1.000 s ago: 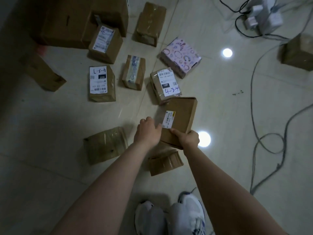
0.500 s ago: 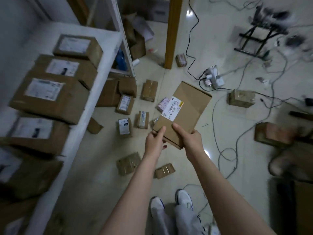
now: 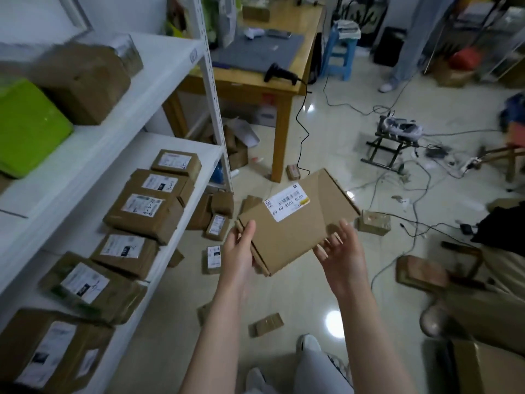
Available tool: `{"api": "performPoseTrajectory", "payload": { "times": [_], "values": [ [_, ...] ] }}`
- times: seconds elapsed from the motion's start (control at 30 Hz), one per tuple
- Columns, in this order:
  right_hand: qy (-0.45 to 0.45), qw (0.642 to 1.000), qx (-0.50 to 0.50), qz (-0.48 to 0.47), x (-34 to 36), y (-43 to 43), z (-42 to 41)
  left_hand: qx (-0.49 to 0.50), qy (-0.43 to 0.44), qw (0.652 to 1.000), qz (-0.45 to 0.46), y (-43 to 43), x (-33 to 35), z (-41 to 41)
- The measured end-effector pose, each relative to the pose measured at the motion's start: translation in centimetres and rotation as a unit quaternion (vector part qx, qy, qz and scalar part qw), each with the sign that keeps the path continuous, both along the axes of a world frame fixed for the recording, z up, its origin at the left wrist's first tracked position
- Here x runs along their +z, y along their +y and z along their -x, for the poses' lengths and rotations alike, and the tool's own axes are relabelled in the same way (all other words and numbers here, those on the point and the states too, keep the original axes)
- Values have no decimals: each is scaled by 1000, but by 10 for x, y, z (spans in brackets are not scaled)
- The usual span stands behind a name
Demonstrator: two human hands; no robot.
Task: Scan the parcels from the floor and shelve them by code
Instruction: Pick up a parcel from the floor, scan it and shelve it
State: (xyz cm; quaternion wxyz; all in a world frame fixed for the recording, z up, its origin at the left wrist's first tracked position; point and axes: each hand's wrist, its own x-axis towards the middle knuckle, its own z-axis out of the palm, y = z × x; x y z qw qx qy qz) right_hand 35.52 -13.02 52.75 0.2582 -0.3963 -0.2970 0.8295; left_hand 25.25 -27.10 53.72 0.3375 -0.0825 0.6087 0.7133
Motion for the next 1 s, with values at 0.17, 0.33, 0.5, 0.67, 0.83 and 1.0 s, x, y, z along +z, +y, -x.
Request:
{"api": "performPoseTrajectory", "payload": {
  "times": [0.17,0.33,0.5,0.67,0.83,1.0],
  "values": [
    [-73,994,76,-38,21,46,-7,-12,19,999,37,12,22,15],
    [-103,986,106,-80,41,118,3,-28,73,995,68,73,41,39],
    [-84,986,112,-93,53,213,24,0,65,997,32,168,65,64],
    [-51,993,99,-36,68,285,39,39,-2,987,-153,263,84,67],
    [-8,987,157,-30,72,324,56,51,25,993,-107,344,85,50],
    [4,978,206,-31,67,350,83,53,41,997,-41,388,76,69]
  ]
}}
